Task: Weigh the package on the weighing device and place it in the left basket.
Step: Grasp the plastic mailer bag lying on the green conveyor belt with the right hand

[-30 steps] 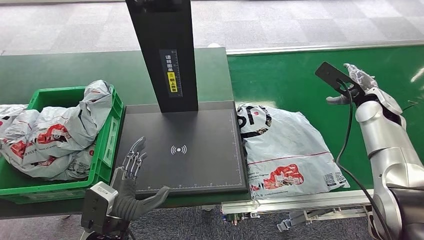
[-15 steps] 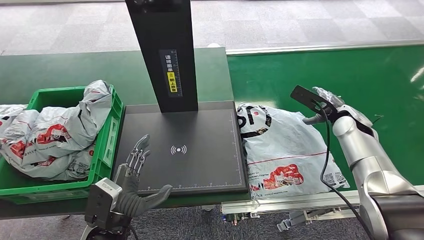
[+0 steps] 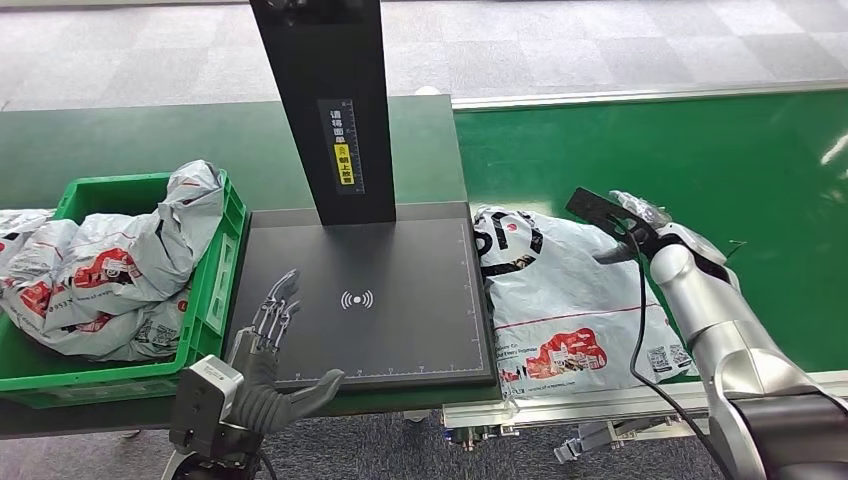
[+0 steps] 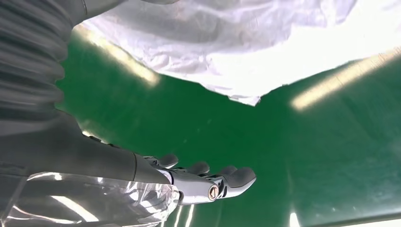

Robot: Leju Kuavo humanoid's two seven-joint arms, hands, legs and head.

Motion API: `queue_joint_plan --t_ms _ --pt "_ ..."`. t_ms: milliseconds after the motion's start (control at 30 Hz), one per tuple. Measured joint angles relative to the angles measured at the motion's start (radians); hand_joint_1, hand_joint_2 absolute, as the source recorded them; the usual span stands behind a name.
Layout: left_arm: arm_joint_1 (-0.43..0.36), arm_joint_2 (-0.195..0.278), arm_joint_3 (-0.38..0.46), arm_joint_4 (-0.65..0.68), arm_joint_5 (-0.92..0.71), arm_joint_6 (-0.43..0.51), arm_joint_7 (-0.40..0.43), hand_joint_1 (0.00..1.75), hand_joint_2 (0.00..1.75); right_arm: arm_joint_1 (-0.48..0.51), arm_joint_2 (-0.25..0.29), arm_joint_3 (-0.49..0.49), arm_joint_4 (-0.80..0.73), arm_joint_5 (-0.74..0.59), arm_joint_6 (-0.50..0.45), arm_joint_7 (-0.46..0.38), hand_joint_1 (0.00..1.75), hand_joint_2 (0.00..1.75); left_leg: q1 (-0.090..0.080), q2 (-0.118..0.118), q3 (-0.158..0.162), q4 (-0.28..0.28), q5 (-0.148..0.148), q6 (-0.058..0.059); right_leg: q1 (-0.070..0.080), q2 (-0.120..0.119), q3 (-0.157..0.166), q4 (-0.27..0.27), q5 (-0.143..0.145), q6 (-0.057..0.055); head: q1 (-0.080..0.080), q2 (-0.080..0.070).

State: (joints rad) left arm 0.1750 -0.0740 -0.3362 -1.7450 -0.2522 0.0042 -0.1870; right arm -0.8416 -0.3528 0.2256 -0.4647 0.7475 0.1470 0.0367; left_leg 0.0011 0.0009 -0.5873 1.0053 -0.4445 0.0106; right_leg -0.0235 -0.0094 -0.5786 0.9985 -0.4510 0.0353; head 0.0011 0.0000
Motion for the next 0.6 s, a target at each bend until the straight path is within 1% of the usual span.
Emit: queue_joint_plan --t_ms 333,500,600 --pt "-0.004 0.0 0.004 0.011 0.0 -0.009 -0.007 0.0 1.75 0.005 0.008 0.033 0.026 -0.001 0.051 0.035 0.0 1.75 0.0 0.0 0.0 0.0 0.0 0.0 0.0 0.0 0.0 0.0 0.0 0.0 0.0 0.0" --pt "-0.007 0.0 0.005 0.022 0.003 -0.01 -0.015 0.0 1.75 0.004 0.008 0.049 0.038 -0.003 0.092 0.037 0.0 1.75 0.0 0.0 0.0 0.0 0.0 0.0 0.0 0.0 0.0 0.0 0.0 0.0 0.0 0.0" --pt "-0.007 0.0 0.006 0.024 0.003 -0.004 -0.016 0.0 1.75 0.004 0.015 0.068 0.046 -0.003 0.101 0.03 0.0 1.75 0.0 0.0 0.0 0.0 0.0 0.0 0.0 0.0 0.0 0.0 0.0 0.0 0.0 0.0"
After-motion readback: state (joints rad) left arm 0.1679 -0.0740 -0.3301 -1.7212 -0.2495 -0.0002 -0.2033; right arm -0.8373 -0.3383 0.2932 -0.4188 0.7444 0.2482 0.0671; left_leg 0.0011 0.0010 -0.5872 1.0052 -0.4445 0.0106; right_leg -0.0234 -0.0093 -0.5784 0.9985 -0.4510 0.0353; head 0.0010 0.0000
